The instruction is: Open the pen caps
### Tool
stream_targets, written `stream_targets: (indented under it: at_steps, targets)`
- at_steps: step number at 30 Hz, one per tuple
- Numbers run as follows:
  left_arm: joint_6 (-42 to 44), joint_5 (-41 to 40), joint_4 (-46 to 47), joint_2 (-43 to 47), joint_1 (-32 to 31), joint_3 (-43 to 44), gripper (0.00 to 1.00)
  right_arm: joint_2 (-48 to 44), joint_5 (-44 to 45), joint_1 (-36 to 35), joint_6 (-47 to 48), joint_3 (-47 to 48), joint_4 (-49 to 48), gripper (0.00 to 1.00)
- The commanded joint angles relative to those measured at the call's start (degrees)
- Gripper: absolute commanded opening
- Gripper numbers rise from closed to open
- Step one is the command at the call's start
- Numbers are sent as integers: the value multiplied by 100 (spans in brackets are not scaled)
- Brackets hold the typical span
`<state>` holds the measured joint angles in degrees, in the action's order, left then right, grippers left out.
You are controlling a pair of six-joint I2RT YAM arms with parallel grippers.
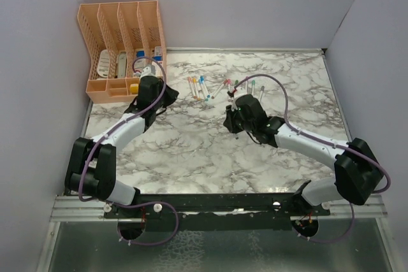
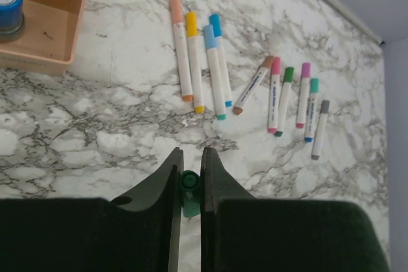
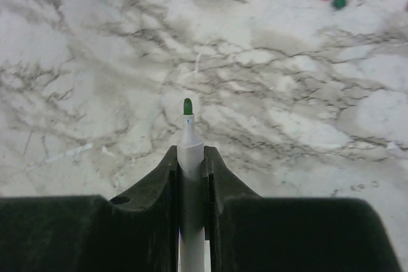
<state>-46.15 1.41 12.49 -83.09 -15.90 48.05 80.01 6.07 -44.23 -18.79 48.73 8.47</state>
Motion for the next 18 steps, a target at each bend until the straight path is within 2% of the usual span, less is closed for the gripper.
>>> stream_targets:
  at_steps: [1,6,12,18]
  targets:
    - [987,-83,-1382,-229,-87,281,0,244,478,732,111,456,400,1]
    - [1611,-184,-2162,-838,-171,744,0,477,350,1518,257,710,392,1]
    - [1924,-377,-2723,-1592,-235,1264,0,739,46,2201,291,716,233,1]
    - [2097,-444,-2968,-1919,-238,1479,2,1062,-74,2490,274,680,85,1]
